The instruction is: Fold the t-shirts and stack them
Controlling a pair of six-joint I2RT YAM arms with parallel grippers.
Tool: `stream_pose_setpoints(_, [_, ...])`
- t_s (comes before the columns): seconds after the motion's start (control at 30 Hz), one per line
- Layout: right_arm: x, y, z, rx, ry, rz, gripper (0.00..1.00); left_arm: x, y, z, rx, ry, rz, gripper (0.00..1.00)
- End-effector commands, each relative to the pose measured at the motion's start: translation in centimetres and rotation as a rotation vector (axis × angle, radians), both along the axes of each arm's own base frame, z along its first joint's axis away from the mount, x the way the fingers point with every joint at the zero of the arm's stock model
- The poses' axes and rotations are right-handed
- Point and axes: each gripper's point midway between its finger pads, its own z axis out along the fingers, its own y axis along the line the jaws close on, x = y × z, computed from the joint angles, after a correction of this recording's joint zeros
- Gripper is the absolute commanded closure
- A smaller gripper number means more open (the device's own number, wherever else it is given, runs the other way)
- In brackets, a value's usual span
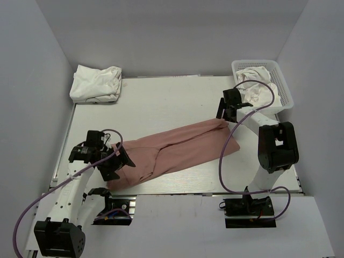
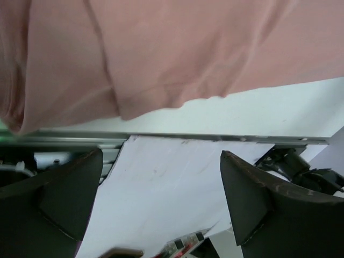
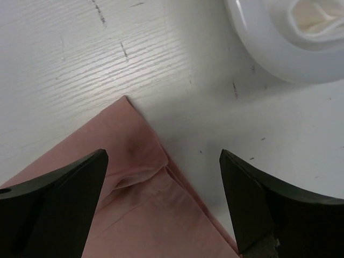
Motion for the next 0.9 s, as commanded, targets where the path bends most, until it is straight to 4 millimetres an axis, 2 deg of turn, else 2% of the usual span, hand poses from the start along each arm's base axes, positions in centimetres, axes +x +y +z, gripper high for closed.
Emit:
stream_pose_setpoints(0.0, [0.6,-1.0,3.5,0.003,-0.077,-0.073,0.10,4.0,-0.3,2.3,-0.004,-0.165,-0.026,0.00])
stream_pose_setpoints(0.1, [0.4,-0.4,5.9,0.022,-0.132,-0.035,0.10,8.0,-0.3,2.9,0.000,-0.275,0.007,0.00])
stream_pose_setpoints(0.13, [0.5,0.3,6.3,0.054,-0.144,0.000,0.10,8.6,-0.4,2.4,-0.010,-0.273,0.030,0.00])
stream_pose_setpoints(0.17, [0.5,0.7,7.1,0.071,-0.165,0.019,0.10,10.3,-0.5,2.3,-0.015,-0.326,0.030,0.00])
stream_pose_setpoints(0.2, [0.3,1.0,7.2,0.067,-0.167,0.066,0.10,10.8,-0.6,2.0,-0.020,-0.331,0.041,0.00])
stream_pose_setpoints(0.23, [0.5,4.2,7.7,0.193,-0.190,0.190,0.10,11.0,-0.6,1.0,-0.024,-0.313,0.052,0.00])
stream_pose_setpoints(0.27, [0.5,5.0,7.7,0.225,-0.196,0.226,0.10,11.4,-0.9,0.6,-0.037,-0.314,0.046,0.00])
stream_pose_setpoints(0.3, [0.4,5.7,6.9,0.242,-0.177,0.261,0.10,12.0,-0.9,-0.5,-0.035,-0.295,0.046,0.00])
stream_pose_setpoints(0.37, [0.3,9.1,7.2,0.363,-0.180,0.386,0.10,12.6,-0.8,-1.5,-0.028,-0.268,0.058,0.00])
stream_pose_setpoints(0.4, [0.5,9.9,7.2,0.393,-0.186,0.399,0.10,13.1,-0.7,-2.0,-0.018,-0.266,0.063,0.00])
stream_pose_setpoints(0.43, [0.3,10.9,6.0,0.433,-0.148,0.428,0.10,13.1,-0.5,-3.3,-0.006,-0.221,0.067,0.00])
stream_pose_setpoints(0.47, [0.3,11.6,5.6,0.446,-0.141,0.434,0.10,13.2,-0.5,-3.9,-0.001,-0.209,0.059,0.00])
stream_pose_setpoints(0.53, [0.8,11.9,3.5,0.451,-0.084,0.409,0.10,13.6,0.0,-4.8,0.036,-0.178,0.073,0.00])
stream_pose_setpoints(0.57, [0.5,12.1,2.1,0.452,-0.029,0.395,0.10,13.4,0.3,-5.8,0.054,-0.129,0.076,0.00])
stream_pose_setpoints(0.67, [-0.5,12.2,-0.2,0.492,0.038,0.364,0.10,13.3,1.0,-6.8,0.101,-0.085,0.080,0.00])
stream_pose_setpoints(0.77, [-1.9,11.4,-2.3,0.506,0.087,0.302,0.10,13.3,2.3,-7.9,0.150,-0.033,0.104,0.00])
stream_pose_setpoints(0.87, [-3.0,9.7,-4.1,0.466,0.136,0.224,0.10,13.6,2.8,-8.7,0.179,-0.006,0.121,0.00])
